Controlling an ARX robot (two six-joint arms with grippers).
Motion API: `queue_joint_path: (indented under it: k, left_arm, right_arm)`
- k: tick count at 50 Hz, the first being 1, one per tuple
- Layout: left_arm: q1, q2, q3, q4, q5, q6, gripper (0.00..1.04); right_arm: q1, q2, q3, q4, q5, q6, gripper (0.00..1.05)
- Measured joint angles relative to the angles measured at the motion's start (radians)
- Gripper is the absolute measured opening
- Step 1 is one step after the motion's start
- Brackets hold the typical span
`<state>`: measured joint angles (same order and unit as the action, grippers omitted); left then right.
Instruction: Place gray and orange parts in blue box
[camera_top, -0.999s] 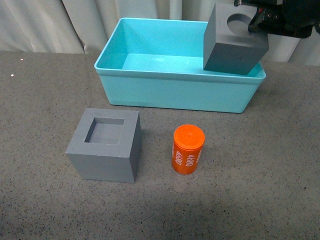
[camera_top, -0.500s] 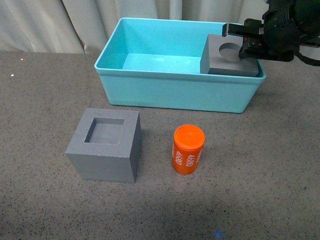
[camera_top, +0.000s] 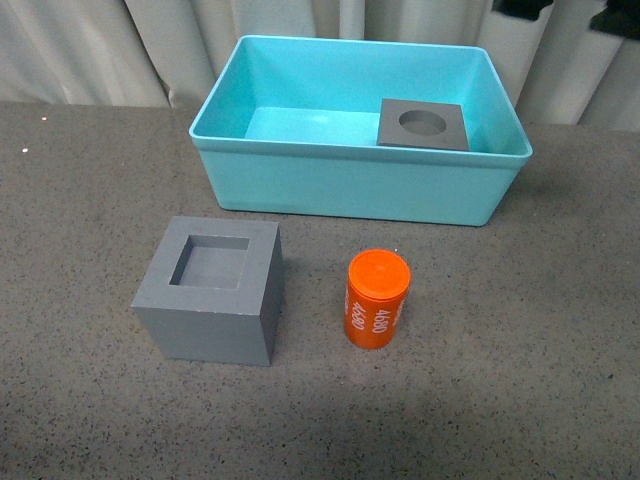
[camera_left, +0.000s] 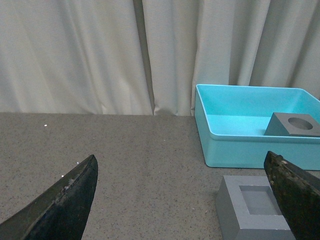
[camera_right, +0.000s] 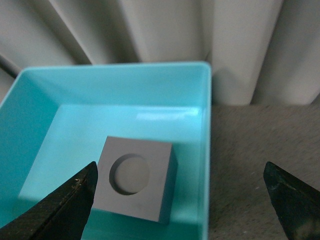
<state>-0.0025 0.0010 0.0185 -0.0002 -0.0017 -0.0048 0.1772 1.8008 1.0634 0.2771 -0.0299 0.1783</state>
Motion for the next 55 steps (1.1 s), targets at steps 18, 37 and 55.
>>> queue_joint_path:
  k: [18, 37, 55]
  left_arm:
    - [0.000, 0.000, 0.000, 0.000, 0.000, 0.000, 0.98]
    - [-0.061, 0.661, 0.229, 0.129, -0.196, -0.223, 0.98]
    - [-0.157, 1.373, 0.518, 0.200, -0.009, -0.270, 0.98]
  right_arm:
    - [-0.010, -0.381, -0.410, 0.113, -0.011, -0.124, 0.95]
    - [-0.016, -0.414, -0.431, 0.113, 0.003, -0.153, 0.95]
    - [-0.016, -0.414, -0.431, 0.113, 0.003, -0.154, 0.95]
